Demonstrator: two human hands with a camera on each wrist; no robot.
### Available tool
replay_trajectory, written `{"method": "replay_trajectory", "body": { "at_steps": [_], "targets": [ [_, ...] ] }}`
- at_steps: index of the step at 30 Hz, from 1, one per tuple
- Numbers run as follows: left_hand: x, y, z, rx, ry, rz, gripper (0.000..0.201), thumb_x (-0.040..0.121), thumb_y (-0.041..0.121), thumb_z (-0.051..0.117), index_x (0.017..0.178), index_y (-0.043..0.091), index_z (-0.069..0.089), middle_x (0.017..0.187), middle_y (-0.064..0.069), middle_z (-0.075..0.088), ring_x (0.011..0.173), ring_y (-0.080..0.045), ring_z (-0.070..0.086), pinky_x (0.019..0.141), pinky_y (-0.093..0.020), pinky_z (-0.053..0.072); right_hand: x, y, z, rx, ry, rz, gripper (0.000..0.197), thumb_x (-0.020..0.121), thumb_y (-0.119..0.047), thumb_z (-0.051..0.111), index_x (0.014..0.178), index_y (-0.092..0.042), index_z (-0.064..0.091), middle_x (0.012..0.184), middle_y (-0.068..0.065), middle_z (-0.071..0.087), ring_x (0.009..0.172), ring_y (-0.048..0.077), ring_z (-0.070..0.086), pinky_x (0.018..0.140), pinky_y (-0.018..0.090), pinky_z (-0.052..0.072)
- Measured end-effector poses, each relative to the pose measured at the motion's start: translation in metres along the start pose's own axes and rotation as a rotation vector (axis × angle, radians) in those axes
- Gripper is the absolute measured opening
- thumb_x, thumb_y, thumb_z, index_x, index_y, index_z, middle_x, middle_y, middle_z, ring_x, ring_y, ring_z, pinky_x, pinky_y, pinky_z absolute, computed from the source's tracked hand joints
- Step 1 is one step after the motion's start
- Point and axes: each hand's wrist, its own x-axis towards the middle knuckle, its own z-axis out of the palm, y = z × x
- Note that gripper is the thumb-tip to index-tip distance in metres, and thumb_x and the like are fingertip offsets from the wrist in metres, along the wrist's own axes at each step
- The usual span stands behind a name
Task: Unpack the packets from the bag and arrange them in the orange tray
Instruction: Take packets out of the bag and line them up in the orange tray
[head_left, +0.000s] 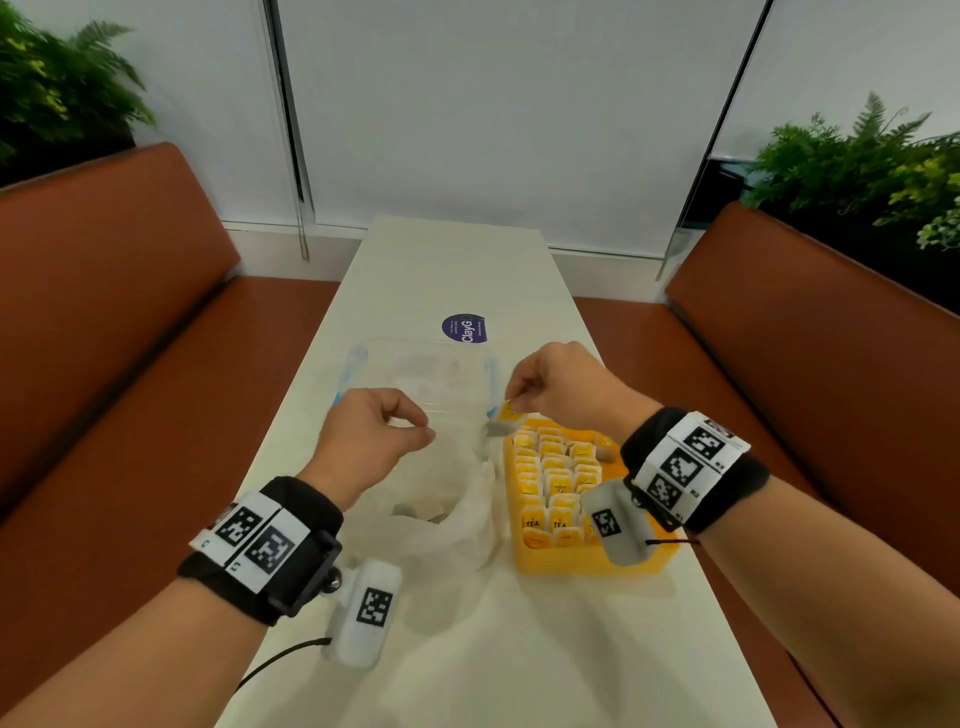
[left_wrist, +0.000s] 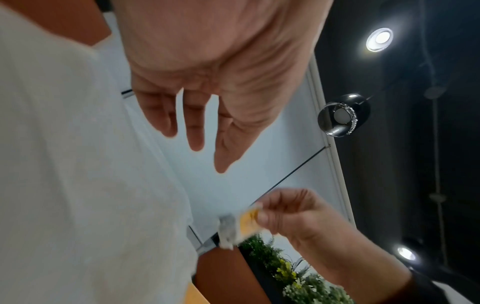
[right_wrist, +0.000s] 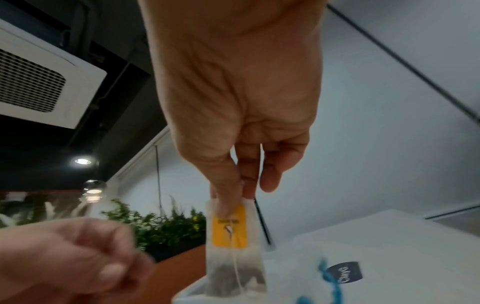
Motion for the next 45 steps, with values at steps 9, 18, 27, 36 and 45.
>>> {"method": "replay_trajectory", "body": {
  "at_steps": [9,18,27,36,45],
  "targets": [
    [0.001,-0.015,-0.025,0.568,-0.097,-0.203,0.019,0.082,0.022,0.072,0.095,0.034,0.065,0.113,-0.003,0.048,0.097,-0.024,0.051,0.068,-0.027,0.038,0.008,0.101,0.002,-0.534,-0.191,0.369,0.017,0.083,-0.006,0.057,0.092,-0.012,0.069,0.088,0.006,0.068,0.080,0.026,0.065,0.073,0.038,0.058],
    [0.000,-0.027,-0.022,0.517,-0.110,-0.275,0.035,0.078,0.007,0.070,0.105,0.027,0.063,0.111,0.000,0.055,0.085,-0.017,0.056,0.054,-0.020,0.036,0.015,0.140,0.042,-0.665,-0.241,0.432,0.018,0.089,-0.004,0.049,0.102,-0.011,0.061,0.092,0.006,0.061,0.078,0.025,0.059,0.062,0.031,0.045],
    [-0.002,-0.029,-0.023,0.439,-0.111,-0.297,0.036,0.076,0.011,0.074,0.107,0.026,0.063,0.112,0.000,0.058,0.085,-0.014,0.054,0.057,-0.018,0.038,0.021,0.146,0.050,-0.705,-0.217,0.429,0.023,0.091,-0.004,0.045,0.105,-0.013,0.061,0.101,0.007,0.064,0.078,0.025,0.058,0.066,0.031,0.046],
    [-0.005,-0.022,-0.022,0.424,-0.199,-0.332,0.059,0.072,0.006,0.075,0.124,0.025,0.053,0.103,0.000,0.050,0.081,-0.017,0.055,0.046,-0.020,0.043,0.026,0.113,0.036,-0.666,-0.144,0.321,0.015,0.087,-0.011,0.053,0.098,-0.012,0.063,0.086,0.005,0.062,0.073,0.026,0.058,0.061,0.031,0.044],
    [-0.011,-0.017,-0.018,0.503,-0.284,-0.209,0.082,0.070,0.003,0.076,0.142,0.016,0.039,0.125,0.002,0.040,0.106,-0.020,0.050,0.061,-0.022,0.054,0.013,-0.058,0.078,-0.076,-0.381,-0.263,0.024,0.086,-0.018,0.062,0.107,-0.008,0.070,0.104,0.004,0.071,0.095,0.017,0.063,0.079,0.018,0.043]
  ]
}}
